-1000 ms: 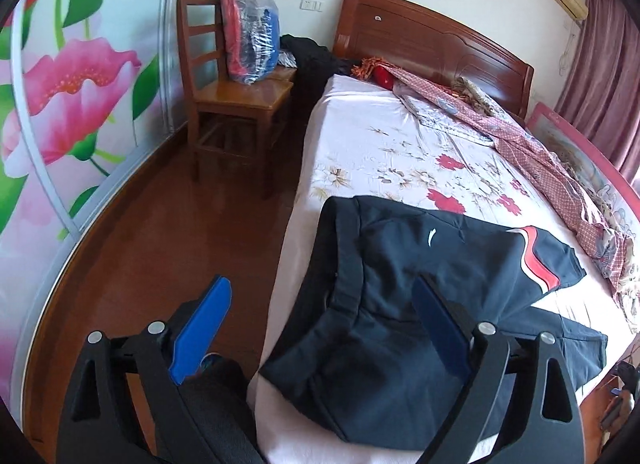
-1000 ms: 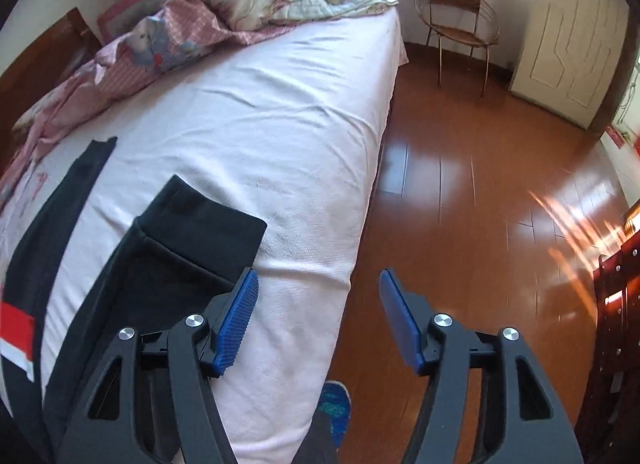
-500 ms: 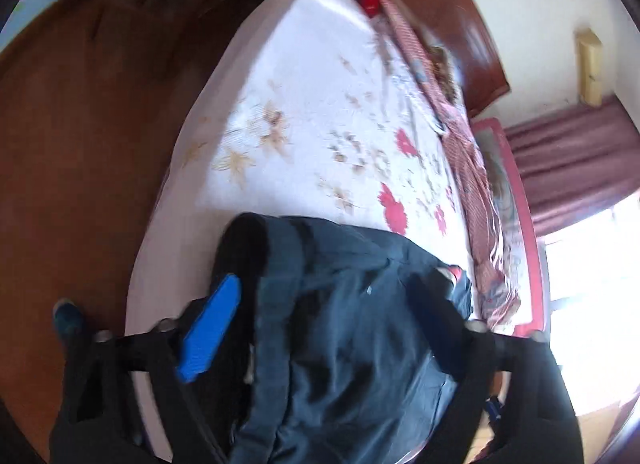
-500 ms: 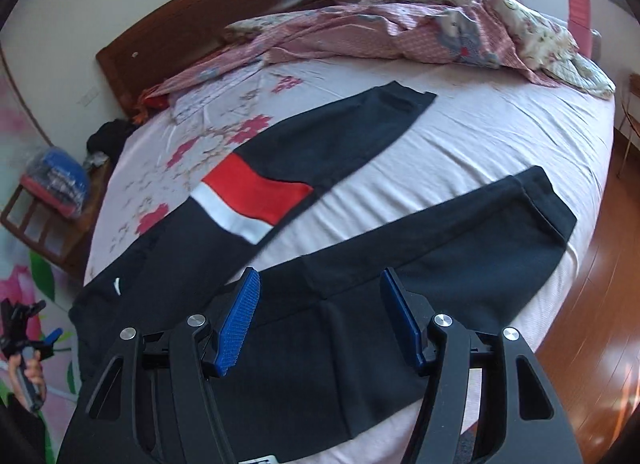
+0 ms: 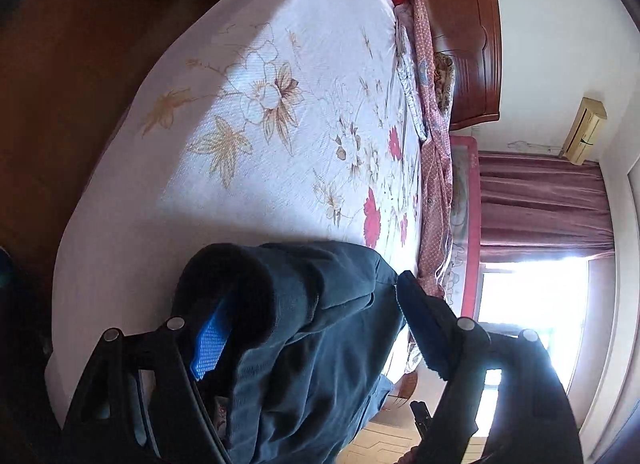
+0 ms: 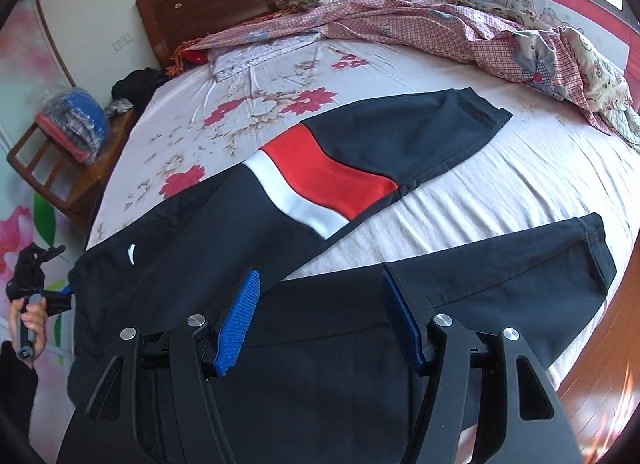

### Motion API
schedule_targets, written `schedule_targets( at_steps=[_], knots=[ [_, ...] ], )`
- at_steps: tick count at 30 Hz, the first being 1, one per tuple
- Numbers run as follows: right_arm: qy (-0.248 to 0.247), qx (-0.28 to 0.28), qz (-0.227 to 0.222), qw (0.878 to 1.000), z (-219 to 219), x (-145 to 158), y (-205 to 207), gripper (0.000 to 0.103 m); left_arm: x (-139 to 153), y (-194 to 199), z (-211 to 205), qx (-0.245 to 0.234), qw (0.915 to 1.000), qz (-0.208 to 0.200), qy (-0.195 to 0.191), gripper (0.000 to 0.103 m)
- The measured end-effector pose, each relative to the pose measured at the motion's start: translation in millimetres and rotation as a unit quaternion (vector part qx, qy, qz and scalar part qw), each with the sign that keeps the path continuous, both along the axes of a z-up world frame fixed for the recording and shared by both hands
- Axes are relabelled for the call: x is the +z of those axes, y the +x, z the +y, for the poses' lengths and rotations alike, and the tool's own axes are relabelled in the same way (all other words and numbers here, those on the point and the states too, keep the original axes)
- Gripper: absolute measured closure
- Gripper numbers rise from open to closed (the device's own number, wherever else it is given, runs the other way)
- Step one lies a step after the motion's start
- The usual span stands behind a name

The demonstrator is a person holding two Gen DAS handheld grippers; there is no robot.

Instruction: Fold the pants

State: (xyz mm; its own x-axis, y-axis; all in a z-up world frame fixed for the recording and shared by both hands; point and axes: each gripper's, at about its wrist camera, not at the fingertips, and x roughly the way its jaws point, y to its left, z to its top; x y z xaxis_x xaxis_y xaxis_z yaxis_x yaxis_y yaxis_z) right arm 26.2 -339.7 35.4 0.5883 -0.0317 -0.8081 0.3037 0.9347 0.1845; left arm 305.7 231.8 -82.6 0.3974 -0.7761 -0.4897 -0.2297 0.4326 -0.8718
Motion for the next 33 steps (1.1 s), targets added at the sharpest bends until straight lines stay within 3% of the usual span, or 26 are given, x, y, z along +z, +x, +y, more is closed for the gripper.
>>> schedule_targets(
  at_steps=[3, 4, 5, 10, 13, 14, 16, 19, 22, 25, 29, 31, 32, 33],
  knots=[
    [0.014, 0.014, -0.001, 1.000, 5, -5, 6, 0.041, -7, 4, 2, 0.030, 0.9995, 0.008, -0.002, 0.044],
    [0.015, 0.017, 0.000, 1.000, 5, -6, 8, 0.041, -8, 4, 4, 0.042, 0.9991, 0.008, 0.000, 0.064],
    [0.017, 0.020, 0.001, 1.000, 4, -8, 12, 0.041, -8, 4, 7, 0.052, 0.9986, 0.007, 0.006, 0.092],
    [0.008, 0.006, 0.012, 1.000, -25, -5, 47, 0.041, 4, -20, 15, 0.106, 0.9917, -0.043, -0.060, 0.098],
    [0.036, -0.010, 0.026, 0.999, -57, -1, 94, 0.041, 17, -39, 11, 0.110, 0.9856, -0.065, -0.111, 0.098],
    [0.044, -0.016, 0.038, 0.998, -67, -2, 112, 0.031, 22, -45, 8, 0.108, 0.9832, -0.073, -0.128, 0.098],
    [0.068, -0.043, 0.049, 0.996, -87, -3, 150, 0.028, 33, -48, 4, 0.101, 0.9803, -0.081, -0.148, 0.098],
    [0.132, -0.065, 0.078, 0.986, -106, -16, 205, 0.027, 42, -53, 2, 0.099, 0.9727, -0.091, -0.189, 0.098],
    [0.218, -0.130, 0.122, 0.959, -123, -49, 240, 0.027, 42, -57, 2, 0.094, 0.9652, -0.090, -0.227, 0.098],
    [0.210, -0.168, 0.173, 0.948, -122, -77, 267, 0.027, 40, -60, -5, 0.080, 0.9642, -0.088, -0.237, 0.098],
    [0.218, -0.202, 0.171, 0.940, -123, -93, 289, 0.028, 41, -70, 1, 0.074, 0.9630, -0.090, -0.243, 0.098],
    [0.205, -0.194, 0.172, 0.944, -122, -94, 299, 0.056, 45, -73, 3, 0.066, 0.9638, -0.096, -0.240, 0.098],
    [0.188, -0.192, 0.177, 0.947, -121, -92, 300, 0.088, 46, -72, 4, 0.066, 0.9646, -0.097, -0.236, 0.098],
    [0.197, -0.186, 0.169, 0.948, -124, -92, 300, 0.098, 46, -72, 6, 0.066, 0.9649, -0.095, -0.236, 0.098]
  ],
)
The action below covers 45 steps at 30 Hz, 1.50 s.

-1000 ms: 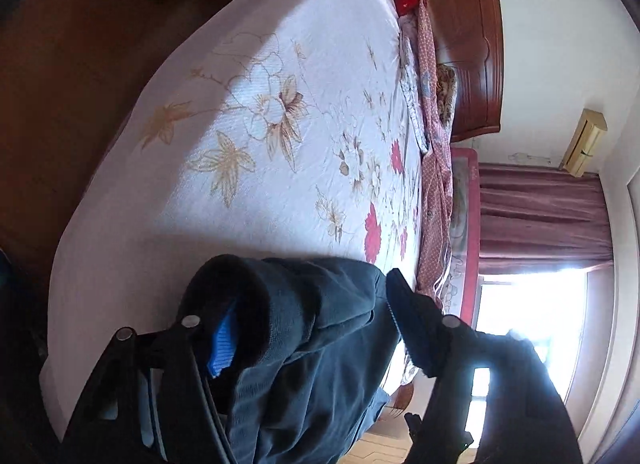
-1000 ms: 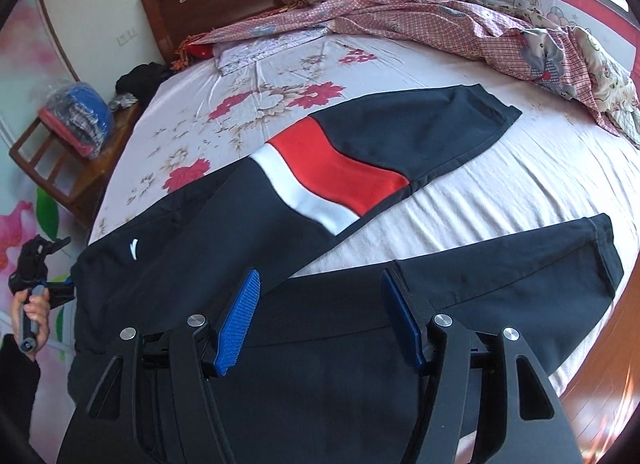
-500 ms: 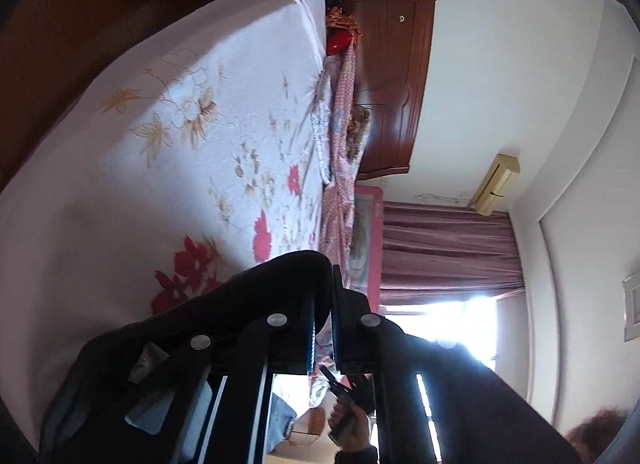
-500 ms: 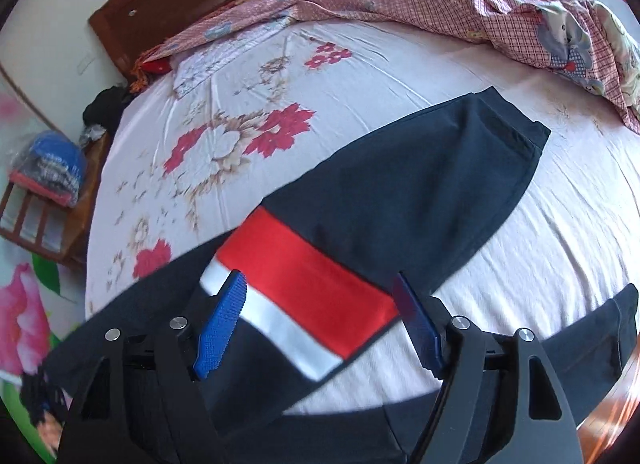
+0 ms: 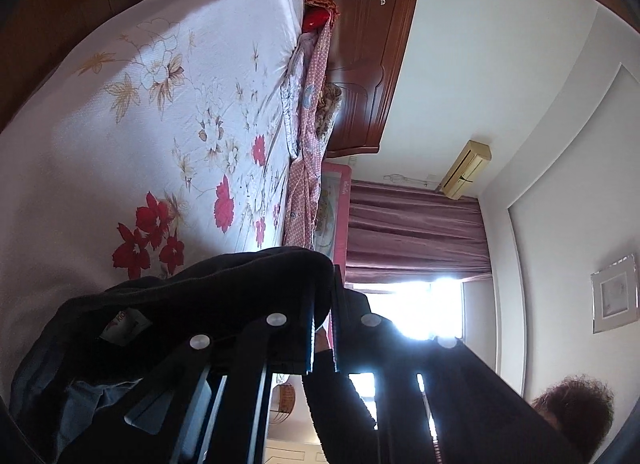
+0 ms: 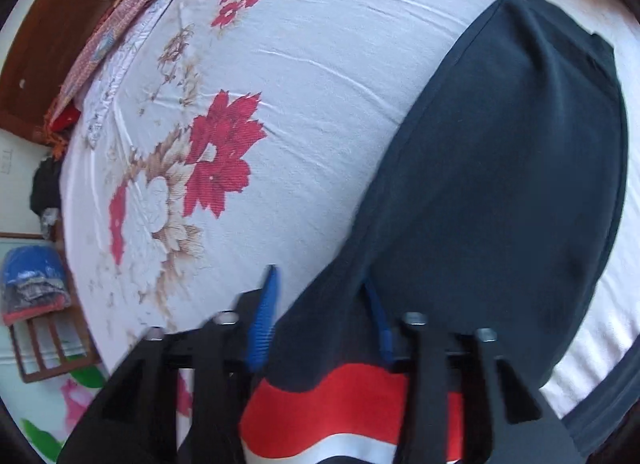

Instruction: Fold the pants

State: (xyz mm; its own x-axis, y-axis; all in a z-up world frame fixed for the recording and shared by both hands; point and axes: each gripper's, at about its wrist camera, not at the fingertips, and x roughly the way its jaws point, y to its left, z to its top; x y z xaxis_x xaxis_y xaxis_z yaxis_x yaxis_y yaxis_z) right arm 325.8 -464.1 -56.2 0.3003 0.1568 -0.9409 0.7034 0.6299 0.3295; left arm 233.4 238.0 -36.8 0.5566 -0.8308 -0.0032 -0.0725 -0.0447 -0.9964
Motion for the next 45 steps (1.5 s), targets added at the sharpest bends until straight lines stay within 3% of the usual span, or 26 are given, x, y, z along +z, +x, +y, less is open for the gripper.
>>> schedule_targets(
  at_steps=[4, 9, 11, 13, 15, 19, 21, 22, 23, 24, 26, 29, 30, 36, 38, 39, 40, 42, 43, 44, 45],
  knots=[
    [0.037, 0.005, -0.081, 0.996, -17, 28, -28, 0.098, -3, -3, 15, 0.017, 0.9998, 0.007, 0.003, 0.098],
    [0.061, 0.028, -0.212, 0.975, -38, 85, -115, 0.098, 3, -21, 38, 0.045, 0.9990, -0.009, -0.001, 0.100],
    [0.064, 0.035, -0.240, 0.968, -44, 94, -161, 0.098, 18, -37, 57, 0.066, 0.9971, -0.038, -0.008, 0.103],
    [0.075, 0.043, -0.247, 0.965, -44, 91, -204, 0.098, 35, -55, 75, 0.083, 0.9943, -0.064, 0.017, 0.103],
    [0.078, 0.043, -0.246, 0.965, -40, 80, -241, 0.098, 30, -69, 78, 0.081, 0.9955, -0.041, 0.029, 0.103],
    [0.095, 0.035, -0.235, 0.967, -36, 49, -271, 0.098, 4, -71, 54, 0.009, 0.9913, 0.040, 0.125, 0.100],
    [0.101, 0.035, -0.228, 0.968, -34, 41, -274, 0.098, 0, -55, 36, -0.026, 0.9765, 0.055, 0.207, 0.098],
    [0.097, 0.037, -0.222, 0.969, -32, 40, -272, 0.098, -1, -45, 28, -0.044, 0.9719, 0.049, 0.226, 0.085],
    [0.095, 0.043, -0.219, 0.970, -30, 40, -269, 0.098, 0, -31, 19, -0.067, 0.9633, 0.043, 0.256, 0.065],
    [0.090, 0.046, -0.216, 0.971, -29, 41, -267, 0.098, 5, -16, 11, -0.069, 0.9469, 0.041, 0.311, 0.054],
    [0.077, 0.057, -0.210, 0.973, -25, 47, -262, 0.098, 16, 4, 0, -0.069, 0.9328, 0.007, 0.354, 0.023],
    [0.070, 0.065, -0.208, 0.973, -23, 52, -257, 0.098, 7, 40, -7, -0.093, 0.9423, 0.031, 0.320, 0.022],
    [0.069, 0.064, -0.206, 0.974, -22, 52, -255, 0.098, 2, 52, -9, -0.094, 0.9416, 0.037, 0.321, 0.022],
    [0.076, 0.065, -0.206, 0.973, -23, 50, -252, 0.098, -25, 102, -26, -0.114, 0.9054, 0.067, 0.403, 0.016],
    [0.080, 0.063, -0.208, 0.973, -25, 49, -249, 0.098, -35, 109, -38, -0.157, 0.9023, 0.068, 0.396, 0.016],
    [0.083, 0.061, -0.208, 0.973, -25, 48, -248, 0.098, -37, 111, -44, -0.164, 0.8936, 0.067, 0.412, 0.016],
    [0.083, 0.059, -0.204, 0.974, -25, 47, -247, 0.098, -38, 110, -49, -0.165, 0.8914, 0.058, 0.418, 0.016],
    [0.081, 0.063, -0.203, 0.974, -24, 47, -244, 0.098, -39, 114, -48, -0.165, 0.8925, 0.054, 0.416, 0.025],
    [0.079, 0.062, -0.201, 0.974, -24, 47, -242, 0.098, -41, 115, -42, -0.156, 0.8943, 0.066, 0.414, 0.043],
    [0.083, 0.061, -0.202, 0.974, -24, 46, -242, 0.098, -44, 118, -38, -0.153, 0.9045, 0.075, 0.391, 0.063],
    [0.087, 0.059, -0.205, 0.973, -25, 46, -241, 0.098, -47, 119, -35, -0.155, 0.9151, 0.083, 0.363, 0.066]
  ],
)
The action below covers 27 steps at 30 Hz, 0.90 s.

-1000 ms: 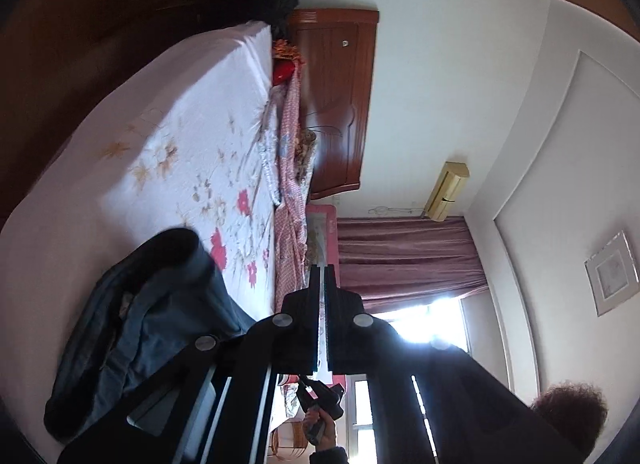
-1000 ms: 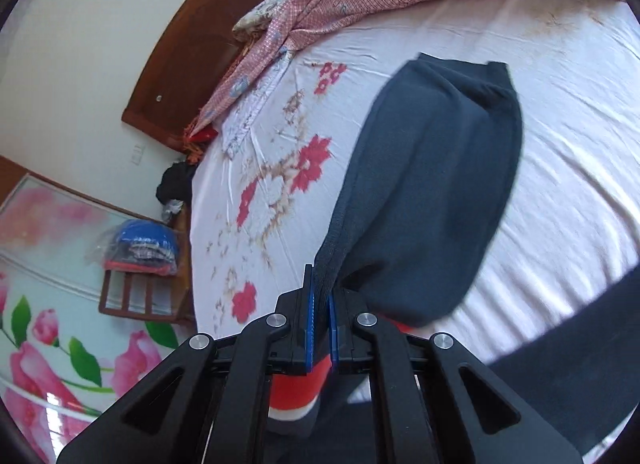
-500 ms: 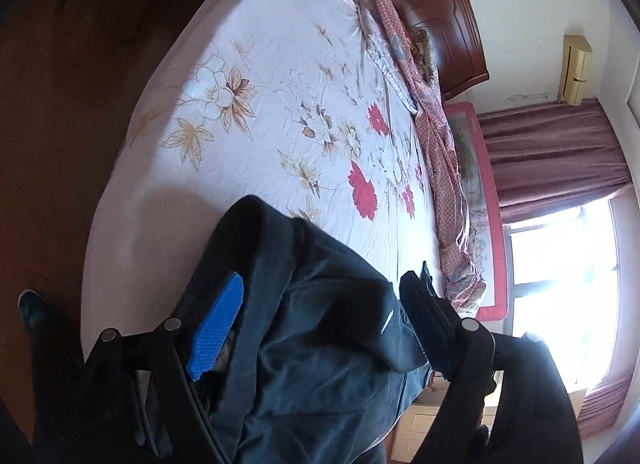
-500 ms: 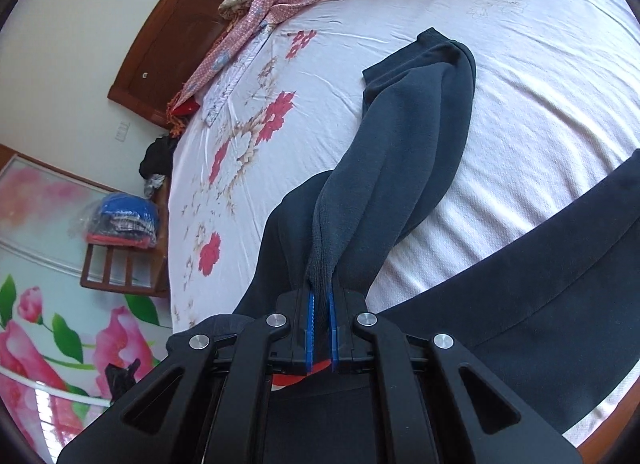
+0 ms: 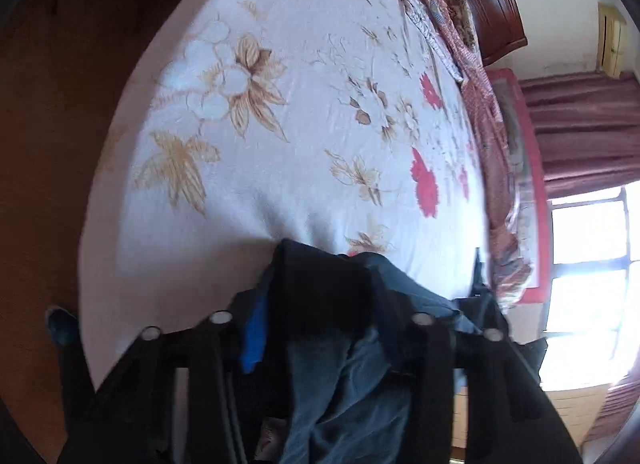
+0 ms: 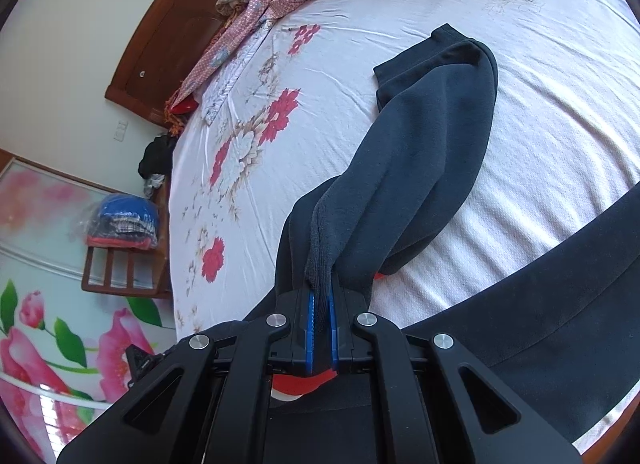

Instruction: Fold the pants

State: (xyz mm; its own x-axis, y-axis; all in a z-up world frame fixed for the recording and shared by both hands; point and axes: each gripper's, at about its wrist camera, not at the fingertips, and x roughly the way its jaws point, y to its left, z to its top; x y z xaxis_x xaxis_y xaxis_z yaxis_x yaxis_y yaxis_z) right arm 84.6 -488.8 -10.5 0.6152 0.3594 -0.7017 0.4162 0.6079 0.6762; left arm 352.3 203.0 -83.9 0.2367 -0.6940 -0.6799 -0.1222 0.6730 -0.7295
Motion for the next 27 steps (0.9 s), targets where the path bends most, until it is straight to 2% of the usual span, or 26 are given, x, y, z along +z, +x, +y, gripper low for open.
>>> schedule_targets(
  at_steps=[1, 2, 3, 4, 5, 6, 8, 9, 13, 17, 18, 20, 23, 27],
  knots=[
    [0.000, -0.001, 0.001, 1.000, -1, -1, 1, 0.098, 2, -3, 0, 0.004, 1.0000, -0.004, 0.002, 0.068],
    [-0.001, -0.002, 0.001, 1.000, -1, -1, 1, 0.098, 6, -5, -1, 0.006, 0.9998, -0.014, 0.016, 0.076],
    [-0.001, -0.004, -0.001, 1.000, -1, 0, 1, 0.098, 9, -10, -2, 0.011, 0.9995, -0.016, 0.025, 0.077],
    [0.000, -0.007, -0.004, 1.000, -2, 1, 0, 0.098, 14, -14, -2, 0.025, 0.9991, -0.021, 0.028, 0.084],
    [-0.003, -0.011, -0.008, 1.000, -3, 3, -1, 0.098, 24, -20, 2, 0.035, 0.9986, -0.036, 0.019, 0.101],
    [-0.010, -0.012, -0.014, 1.000, -4, 7, -2, 0.098, 40, -27, 8, 0.057, 0.9965, -0.059, 0.017, 0.101],
    [-0.014, -0.011, -0.027, 0.999, -4, 14, -1, 0.098, 66, -38, 22, 0.083, 0.9902, -0.103, -0.044, 0.101],
    [-0.017, -0.011, -0.032, 0.999, -4, 16, -1, 0.098, 78, -44, 27, 0.093, 0.9870, -0.119, -0.055, 0.101],
    [0.004, -0.028, -0.059, 0.998, -9, 23, -3, 0.098, 94, -52, 29, 0.098, 0.9850, -0.121, -0.074, 0.101],
    [0.008, -0.022, -0.107, 0.994, -4, 39, -19, 0.098, 110, -83, 40, 0.119, 0.9759, -0.148, -0.107, 0.101],
    [0.007, -0.017, -0.114, 0.993, -1, 42, -27, 0.098, 117, -98, 44, 0.123, 0.9746, -0.154, -0.107, 0.101],
    [0.011, -0.005, -0.136, 0.991, 5, 44, -51, 0.098, 122, -124, 52, 0.129, 0.9698, -0.161, -0.130, 0.101],
    [0.032, 0.000, -0.154, 0.988, 11, 36, -95, 0.098, 129, -169, 65, 0.134, 0.9651, -0.173, -0.144, 0.101],
    [0.048, 0.002, -0.133, 0.990, 19, 9, -153, 0.098, 123, -230, 76, 0.146, 0.9632, -0.166, -0.154, 0.101]
  ],
)
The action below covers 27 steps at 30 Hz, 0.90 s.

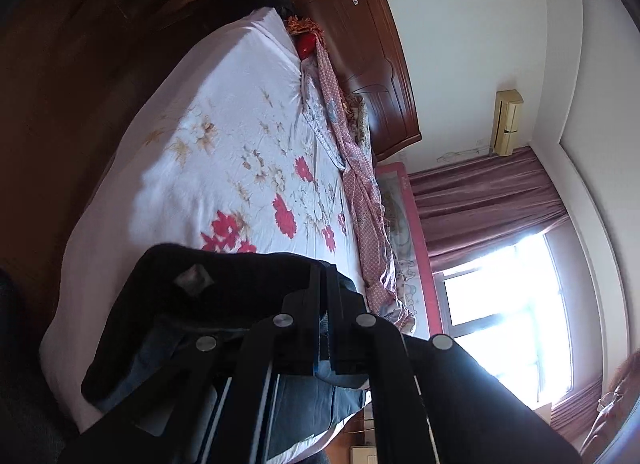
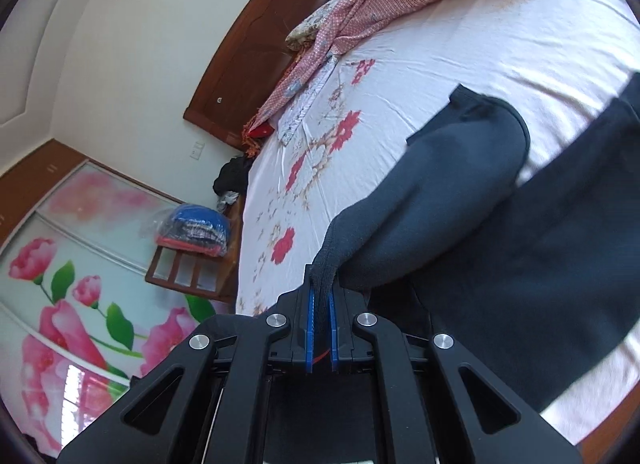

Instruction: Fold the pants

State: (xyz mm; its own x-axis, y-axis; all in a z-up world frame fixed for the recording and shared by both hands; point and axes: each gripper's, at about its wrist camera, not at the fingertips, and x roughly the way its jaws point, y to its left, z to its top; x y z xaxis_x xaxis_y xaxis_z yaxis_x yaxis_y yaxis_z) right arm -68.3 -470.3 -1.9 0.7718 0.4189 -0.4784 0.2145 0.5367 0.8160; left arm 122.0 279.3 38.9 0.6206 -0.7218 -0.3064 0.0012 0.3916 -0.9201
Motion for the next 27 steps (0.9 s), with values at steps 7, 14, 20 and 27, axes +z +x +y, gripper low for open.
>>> schedule_targets(
  at_steps=[7, 14, 20, 27],
  knots=[
    [0.026, -0.037, 0.046, 0.998, -4, -48, -73, 0.098, -51, -81, -5, 0.002, 0.9985, 0.053, 0.011, 0.101],
    [0.008, -0.029, 0.061, 0.998, -3, -52, -92, 0.098, -91, -108, 3, 0.022, 0.9954, 0.089, 0.029, 0.101],
    [-0.016, -0.018, 0.177, 0.984, -12, -82, -95, 0.044, -124, -96, 21, 0.050, 0.9706, 0.189, 0.141, 0.081],
    [-0.181, -0.062, 0.182, 0.965, -7, -18, -108, 0.038, -35, -111, 1, 0.146, 0.9156, 0.098, 0.362, 0.045]
  ],
)
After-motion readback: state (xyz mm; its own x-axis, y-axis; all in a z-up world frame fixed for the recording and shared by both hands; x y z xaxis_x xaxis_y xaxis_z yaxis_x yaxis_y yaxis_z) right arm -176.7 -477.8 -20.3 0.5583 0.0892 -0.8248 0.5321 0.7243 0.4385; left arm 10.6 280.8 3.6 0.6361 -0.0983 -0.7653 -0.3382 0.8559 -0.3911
